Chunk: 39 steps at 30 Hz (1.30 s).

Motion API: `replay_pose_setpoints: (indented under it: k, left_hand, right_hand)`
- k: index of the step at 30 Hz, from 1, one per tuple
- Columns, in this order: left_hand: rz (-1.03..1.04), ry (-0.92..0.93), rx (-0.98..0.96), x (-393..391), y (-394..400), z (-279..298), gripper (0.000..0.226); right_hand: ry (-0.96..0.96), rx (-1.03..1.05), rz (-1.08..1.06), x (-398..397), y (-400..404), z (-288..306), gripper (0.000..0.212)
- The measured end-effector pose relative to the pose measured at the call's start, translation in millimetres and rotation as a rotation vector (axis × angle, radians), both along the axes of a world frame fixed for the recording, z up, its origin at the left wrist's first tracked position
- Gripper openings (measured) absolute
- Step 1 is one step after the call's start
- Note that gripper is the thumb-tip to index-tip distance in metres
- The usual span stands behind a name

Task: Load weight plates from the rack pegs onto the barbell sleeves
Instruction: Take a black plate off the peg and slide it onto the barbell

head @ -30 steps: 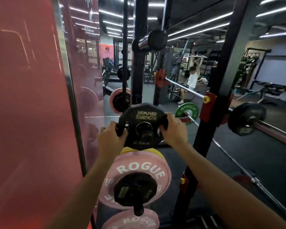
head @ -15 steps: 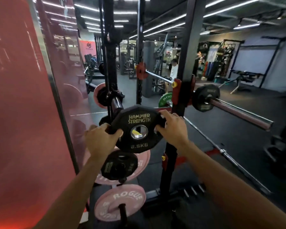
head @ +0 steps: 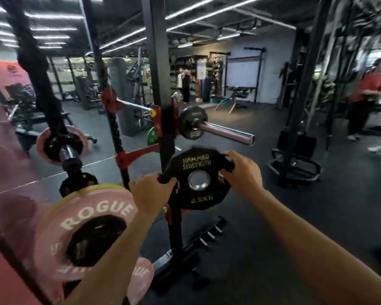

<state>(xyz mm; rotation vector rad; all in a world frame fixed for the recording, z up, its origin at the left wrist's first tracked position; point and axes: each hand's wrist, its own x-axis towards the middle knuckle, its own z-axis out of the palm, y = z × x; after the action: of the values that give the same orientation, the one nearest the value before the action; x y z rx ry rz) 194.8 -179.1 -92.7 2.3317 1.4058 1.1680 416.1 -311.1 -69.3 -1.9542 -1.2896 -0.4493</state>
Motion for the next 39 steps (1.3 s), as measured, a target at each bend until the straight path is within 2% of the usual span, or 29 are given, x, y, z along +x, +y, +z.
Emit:
replay_pose_setpoints:
  k: [4, 9, 14, 18, 21, 25, 32, 35, 39]
  left_hand:
    - [-0.131, -0.019, -0.029, 63, -1, -1, 0.044]
    - [-0.245, 0.053, -0.014, 135, 4, 6, 0.044]
    - [-0.424, -0.014, -0.037, 198, 11, 19, 0.052]
    - [-0.500, -0.034, -0.002, 234, 10, 23, 0.045]
    - [-0.484, -0.023, -0.015, 254, 14, 22, 0.045]
    - [-0.438, -0.099, -0.046, 279, 30, 15, 0.041]
    - [-0.243, -0.096, -0.085, 321, 62, 6, 0.046]
    - [-0.207, -0.157, -0.125, 336, 73, 3, 0.049]
    - [-0.052, -0.102, 0.046, 353, 66, 0, 0.047]
  right_hand:
    - [0.001, 0.019, -0.130, 38, -34, -1, 0.037]
    - [0.020, 0.021, -0.277, 75, -62, 7, 0.041]
    - [0.053, 0.057, -0.433, 108, -77, 16, 0.044]
    - [0.068, 0.096, -0.488, 134, -83, 17, 0.039]
    - [0.062, 0.100, -0.487, 154, -76, 15, 0.037]
    - [0.052, 0.119, -0.431, 192, -53, 9, 0.039]
    - [0.063, 0.108, -0.216, 273, 16, 3, 0.040]
    - [0.064, 0.109, -0.099, 306, 44, -2, 0.039]
    - [0.037, 0.097, -0.023, 342, 60, -7, 0.037]
